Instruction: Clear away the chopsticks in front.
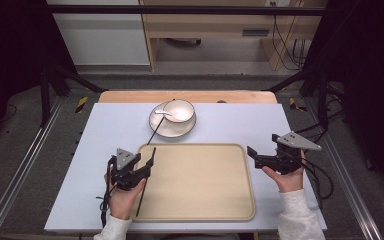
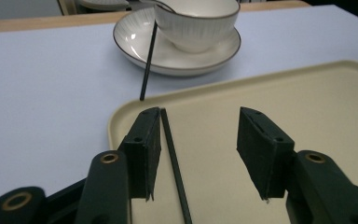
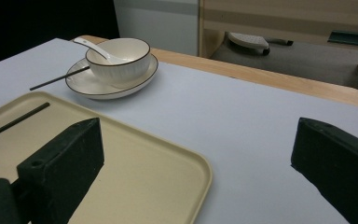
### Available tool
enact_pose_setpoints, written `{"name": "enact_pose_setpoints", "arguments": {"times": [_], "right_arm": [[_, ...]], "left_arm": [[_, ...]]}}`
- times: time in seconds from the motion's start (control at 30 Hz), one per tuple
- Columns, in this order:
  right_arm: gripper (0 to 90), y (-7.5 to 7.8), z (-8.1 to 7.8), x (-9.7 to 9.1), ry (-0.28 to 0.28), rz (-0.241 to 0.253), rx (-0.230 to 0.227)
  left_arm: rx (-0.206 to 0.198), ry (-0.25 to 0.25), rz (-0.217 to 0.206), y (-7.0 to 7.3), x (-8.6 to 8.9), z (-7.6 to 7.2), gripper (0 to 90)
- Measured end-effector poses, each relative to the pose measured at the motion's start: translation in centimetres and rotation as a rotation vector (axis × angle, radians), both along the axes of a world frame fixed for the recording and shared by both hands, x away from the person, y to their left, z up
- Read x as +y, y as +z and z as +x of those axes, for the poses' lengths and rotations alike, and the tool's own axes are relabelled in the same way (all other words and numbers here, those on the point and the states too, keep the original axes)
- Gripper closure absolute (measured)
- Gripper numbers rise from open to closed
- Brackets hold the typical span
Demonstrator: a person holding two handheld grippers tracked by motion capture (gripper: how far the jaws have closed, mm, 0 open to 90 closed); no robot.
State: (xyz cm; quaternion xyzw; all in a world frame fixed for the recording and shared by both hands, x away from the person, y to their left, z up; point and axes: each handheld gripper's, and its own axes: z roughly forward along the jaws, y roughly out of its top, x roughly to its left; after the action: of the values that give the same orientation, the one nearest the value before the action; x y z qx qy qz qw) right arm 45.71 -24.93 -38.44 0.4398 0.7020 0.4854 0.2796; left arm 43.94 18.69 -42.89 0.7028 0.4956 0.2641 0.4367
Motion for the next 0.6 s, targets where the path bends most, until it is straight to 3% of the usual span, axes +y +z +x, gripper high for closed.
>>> {"name": "enact_pose_setpoints", "arguments": {"times": [0.23,0.33,0.6], "right_arm": [[2.6,0.1,0.0,-0.1,-0.001,0.003,-0.002],[2.7,0.1,0.0,-0.1,-0.001,0.006,-0.002],[3.0,0.1,0.0,-0.1,-0.004,0.006,-0.004]], "left_arm": [[-0.033,-0.018,-0.005,2.0,0.6,2.4,38.9],[-0.037,-0.064,0.019,3.0,0.5,4.0,34.6],[-0.056,-0.092,0.05,3.9,0.2,6.5,25.3]]}}
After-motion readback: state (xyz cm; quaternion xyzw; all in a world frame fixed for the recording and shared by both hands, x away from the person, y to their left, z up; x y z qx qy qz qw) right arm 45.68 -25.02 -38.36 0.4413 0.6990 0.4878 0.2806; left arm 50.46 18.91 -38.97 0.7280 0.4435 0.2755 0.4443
